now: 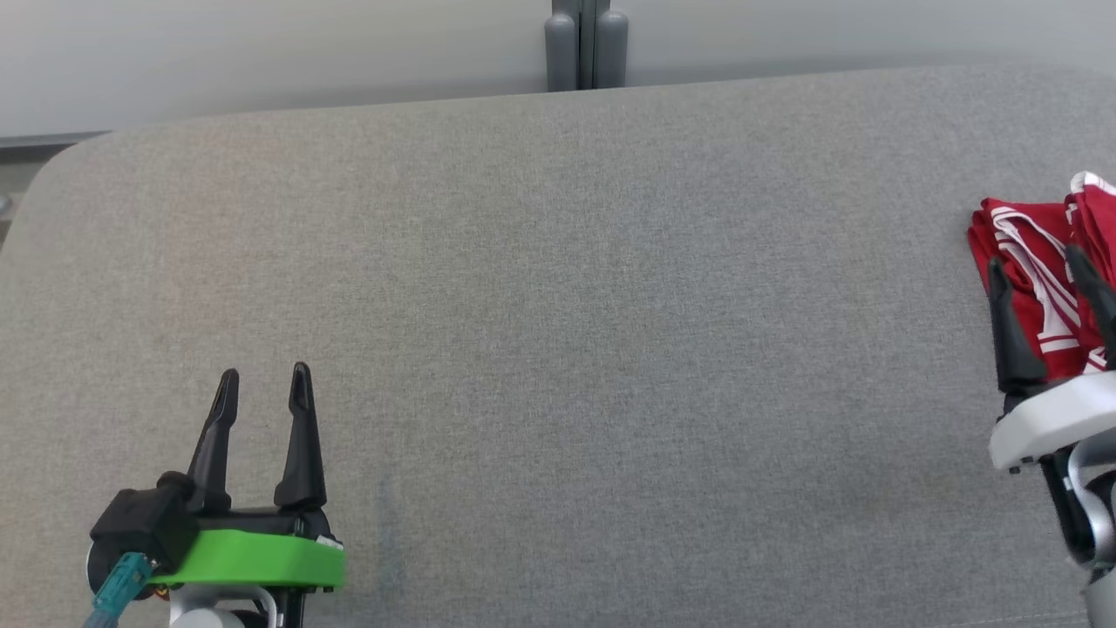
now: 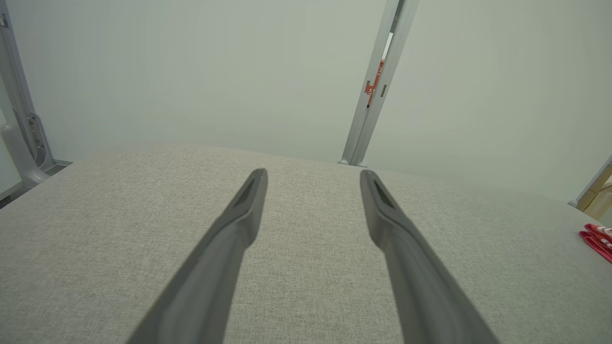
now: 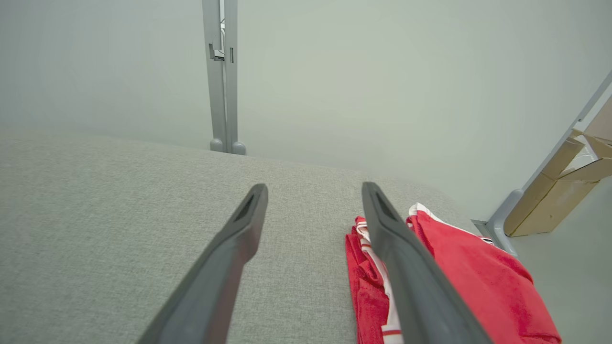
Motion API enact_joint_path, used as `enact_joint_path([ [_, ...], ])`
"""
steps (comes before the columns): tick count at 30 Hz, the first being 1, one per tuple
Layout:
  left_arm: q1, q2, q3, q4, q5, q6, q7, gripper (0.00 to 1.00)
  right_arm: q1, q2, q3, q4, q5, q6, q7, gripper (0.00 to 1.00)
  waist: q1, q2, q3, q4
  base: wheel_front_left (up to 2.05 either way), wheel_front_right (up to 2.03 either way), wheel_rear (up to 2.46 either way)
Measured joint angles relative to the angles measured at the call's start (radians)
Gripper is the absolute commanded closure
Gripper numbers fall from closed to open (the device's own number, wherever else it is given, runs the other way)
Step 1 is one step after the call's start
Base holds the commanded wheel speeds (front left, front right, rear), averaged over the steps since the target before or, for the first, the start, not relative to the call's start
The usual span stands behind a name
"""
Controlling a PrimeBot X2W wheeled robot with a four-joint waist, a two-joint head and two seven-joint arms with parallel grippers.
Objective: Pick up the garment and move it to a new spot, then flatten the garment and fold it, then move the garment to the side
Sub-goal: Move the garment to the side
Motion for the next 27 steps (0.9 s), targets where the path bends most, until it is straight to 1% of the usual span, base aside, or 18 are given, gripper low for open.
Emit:
enact_joint_path([
  [6, 0.044, -0.005, 0.018, 0.009, 0.001, 0.0, 0.0, 0.0, 0.127, 0.14, -0.04, -0.077, -0.011, 0.0, -0.024, 0.0, 0.0, 0.0, -0.062, 0.008, 0.0, 0.0, 0.0],
  [11, 0.065, -0.01, 0.022, 0.029, 0.004, 0.0, 0.0, 0.0, 0.195, 0.202, -0.036, -0.085, -0.044, 0.0, -0.037, 0.0, 0.0, 0.0, -0.104, 0.014, 0.0, 0.0, 0.0],
  [13, 0.076, -0.012, 0.022, 0.039, 0.004, 0.0, 0.0, 0.0, 0.215, 0.215, -0.019, -0.081, -0.051, 0.0, -0.034, 0.0, 0.0, 0.0, -0.121, 0.015, 0.0, 0.0, 0.0],
  [17, 0.096, -0.014, 0.024, 0.049, 0.012, 0.0, 0.0, 0.0, 0.226, 0.218, 0.002, -0.075, -0.054, 0.0, -0.033, 0.0, -0.0001, 0.0, -0.147, 0.015, 0.0, 0.0, 0.0],
  [27, 0.117, -0.017, 0.03, 0.073, 0.012, 0.0, 0.0, 0.0, 0.226, 0.219, 0.01, -0.066, -0.043, 0.0, -0.031, 0.0, 0.0, 0.0, -0.175, 0.012, 0.0, 0.0, 0.0],
])
